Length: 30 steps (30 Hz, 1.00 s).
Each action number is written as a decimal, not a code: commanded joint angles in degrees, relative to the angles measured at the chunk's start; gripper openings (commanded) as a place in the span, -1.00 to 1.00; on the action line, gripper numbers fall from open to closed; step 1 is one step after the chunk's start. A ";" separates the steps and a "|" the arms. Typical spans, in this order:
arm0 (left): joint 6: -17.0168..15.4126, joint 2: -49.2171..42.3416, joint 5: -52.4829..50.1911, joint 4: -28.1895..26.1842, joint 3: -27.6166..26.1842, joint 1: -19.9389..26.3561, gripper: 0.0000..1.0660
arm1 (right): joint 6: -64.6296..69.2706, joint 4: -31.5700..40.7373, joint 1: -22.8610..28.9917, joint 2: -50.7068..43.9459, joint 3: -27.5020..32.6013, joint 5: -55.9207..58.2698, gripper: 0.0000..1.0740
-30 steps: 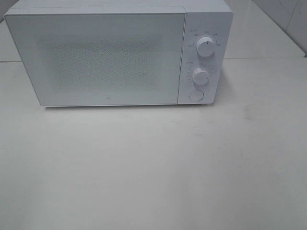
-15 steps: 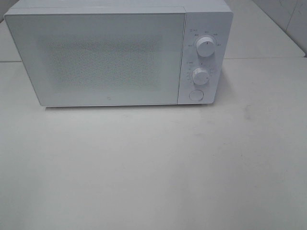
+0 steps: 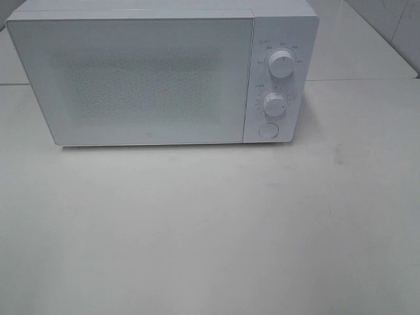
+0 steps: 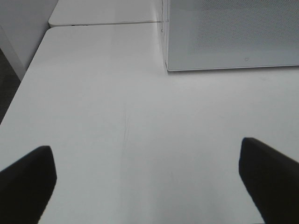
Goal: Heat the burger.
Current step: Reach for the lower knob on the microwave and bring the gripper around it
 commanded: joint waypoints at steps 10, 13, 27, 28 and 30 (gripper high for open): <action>-0.23 -1.03 -0.11 -0.06 0.23 0.06 0.89 | -0.69 0.17 -0.34 13.87 -0.57 -14.50 0.42; -0.23 -1.03 -0.11 -0.06 0.23 0.06 0.89 | -0.69 0.17 -0.34 17.53 -0.57 -18.11 0.42; -0.23 -1.03 -0.11 -0.06 0.23 0.06 0.89 | 0.86 1.78 -0.34 35.29 -0.57 -36.55 0.42; -0.23 -1.03 -0.11 -0.06 0.23 0.06 0.89 | 0.86 1.78 -0.34 35.29 -0.57 -36.55 0.42; -0.23 -1.03 -0.11 -0.06 0.23 0.06 0.89 | 0.86 1.78 -0.34 38.50 -0.57 -39.42 0.42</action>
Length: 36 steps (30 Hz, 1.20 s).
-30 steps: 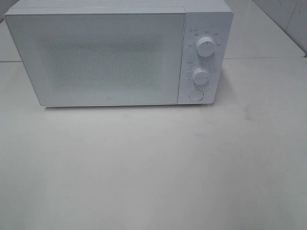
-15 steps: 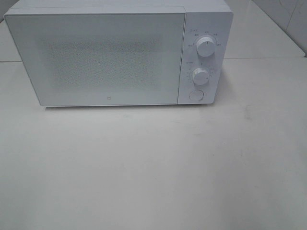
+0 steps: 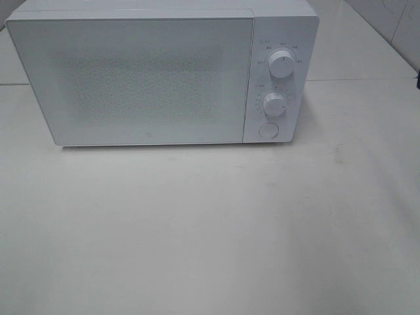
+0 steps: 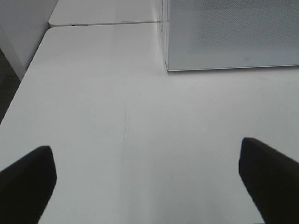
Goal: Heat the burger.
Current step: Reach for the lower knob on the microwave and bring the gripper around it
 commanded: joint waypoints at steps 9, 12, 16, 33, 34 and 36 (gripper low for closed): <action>-0.23 -1.03 -0.11 -0.06 0.23 0.06 0.89 | 0.34 0.17 -0.34 10.54 5.73 -25.32 0.42; -0.23 -1.03 -0.11 -0.06 0.23 0.06 0.89 | 0.11 0.17 -0.34 11.23 6.53 -27.10 0.42; -0.23 -1.03 -0.11 -0.06 0.23 0.06 0.89 | -1.26 0.23 -0.34 14.61 10.31 -35.87 0.42; -0.23 -1.03 -0.11 -0.06 0.23 0.06 0.89 | -22.52 26.47 16.56 25.15 16.50 -59.36 0.42; -0.23 -1.03 -0.11 -0.06 0.23 0.06 0.89 | -22.52 26.47 16.56 25.15 16.50 -59.36 0.42; -0.23 -1.03 -0.11 -0.06 0.23 0.06 0.89 | -24.06 29.97 20.51 26.41 16.50 -62.11 0.42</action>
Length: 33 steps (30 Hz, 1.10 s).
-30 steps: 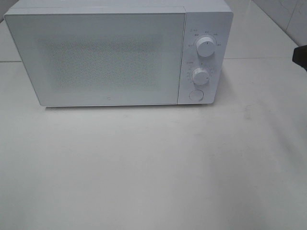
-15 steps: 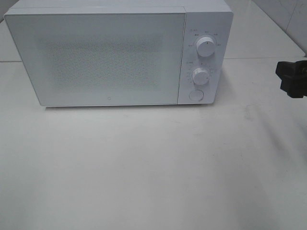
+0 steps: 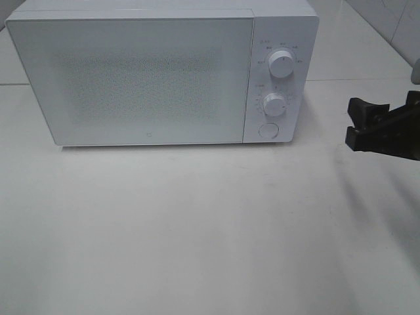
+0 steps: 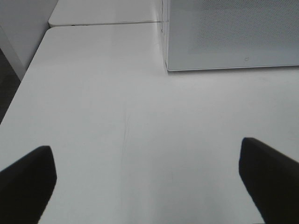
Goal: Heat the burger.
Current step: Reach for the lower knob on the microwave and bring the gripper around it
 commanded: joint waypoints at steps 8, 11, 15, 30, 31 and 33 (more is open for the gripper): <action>-0.23 -0.97 -0.11 -0.06 0.23 0.06 0.89 | -6.99 16.67 13.58 5.21 0.00 -12.09 0.42; -0.23 -0.97 -0.11 -0.06 0.23 0.06 0.89 | -7.05 20.86 17.65 7.22 -0.06 -15.87 0.42; -0.23 -0.97 -0.11 -0.06 0.23 0.06 0.89 | -6.47 24.01 21.37 9.51 -0.11 -19.31 0.42; -0.23 -0.97 -0.11 -0.06 0.23 0.06 0.89 | -5.96 29.62 28.19 18.39 -6.82 -22.23 0.42; -0.23 -0.97 -0.11 -0.06 0.23 0.06 0.89 | -5.96 29.68 28.19 18.56 -6.88 -22.46 0.41; -0.23 -0.97 -0.11 -0.06 0.23 0.06 0.89 | -5.96 29.74 28.19 18.62 -6.88 -22.75 0.40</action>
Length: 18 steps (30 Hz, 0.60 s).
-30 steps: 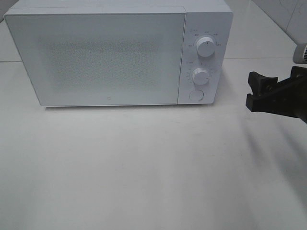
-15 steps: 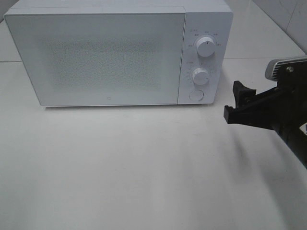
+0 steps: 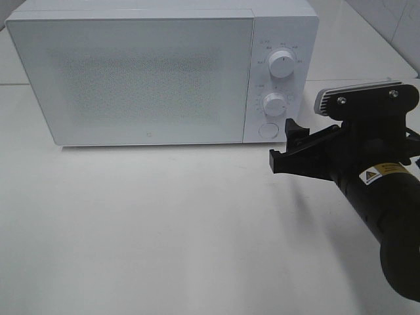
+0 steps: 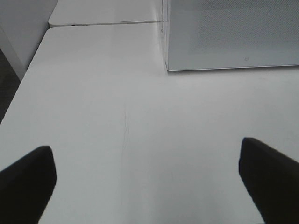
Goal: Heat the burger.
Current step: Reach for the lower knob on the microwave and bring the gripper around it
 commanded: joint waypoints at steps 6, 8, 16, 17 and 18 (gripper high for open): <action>-0.23 -0.97 -0.11 -0.06 0.23 0.06 0.89 | 1.09 0.06 0.23 0.17 -0.63 -4.87 0.38; -0.23 -0.97 -0.11 -0.06 0.23 0.06 0.89 | 2.18 -0.23 0.06 0.40 -0.63 -4.87 0.38; -0.23 -0.97 -0.11 -0.06 0.23 0.06 0.89 | 5.16 -2.58 -1.95 5.67 -4.35 -4.76 0.38; -0.23 -0.97 -0.11 -0.06 0.23 0.06 0.89 | 5.16 -2.58 -1.95 6.93 -5.73 -4.70 0.38; -0.23 -0.97 -0.11 -0.06 0.23 0.06 0.89 | 5.16 -2.58 -1.95 6.93 -5.73 -4.70 0.38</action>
